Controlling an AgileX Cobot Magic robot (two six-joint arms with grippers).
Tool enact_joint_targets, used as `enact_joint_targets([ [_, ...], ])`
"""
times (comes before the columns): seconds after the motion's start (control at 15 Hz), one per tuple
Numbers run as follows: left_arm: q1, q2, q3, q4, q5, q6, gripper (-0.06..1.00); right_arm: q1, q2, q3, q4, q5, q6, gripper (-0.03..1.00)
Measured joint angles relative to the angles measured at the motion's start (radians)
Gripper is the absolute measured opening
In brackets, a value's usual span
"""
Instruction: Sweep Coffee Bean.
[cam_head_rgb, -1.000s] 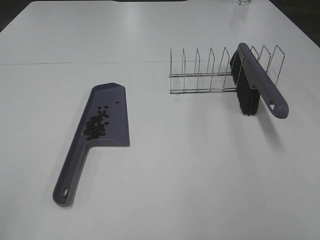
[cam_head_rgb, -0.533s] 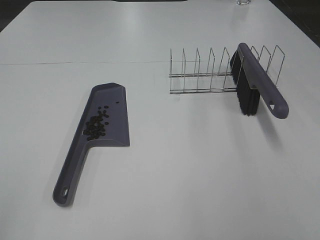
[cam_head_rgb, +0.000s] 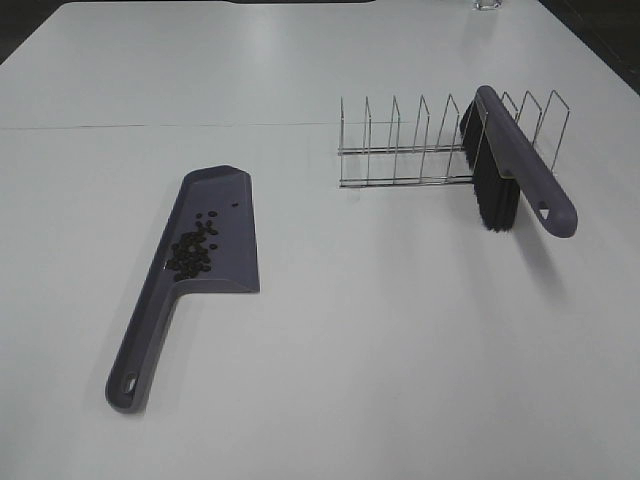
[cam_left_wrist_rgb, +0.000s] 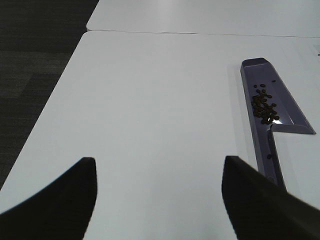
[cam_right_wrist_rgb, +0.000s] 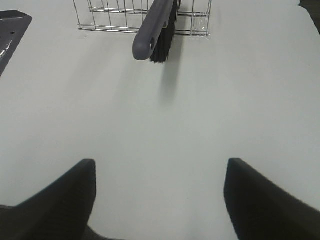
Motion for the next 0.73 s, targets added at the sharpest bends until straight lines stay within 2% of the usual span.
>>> enact_joint_targets([
  [0.73,0.000,0.000,0.000,0.000,0.000,0.001,0.65,0.000,0.000,0.000,0.000,0.000,0.000,0.63],
])
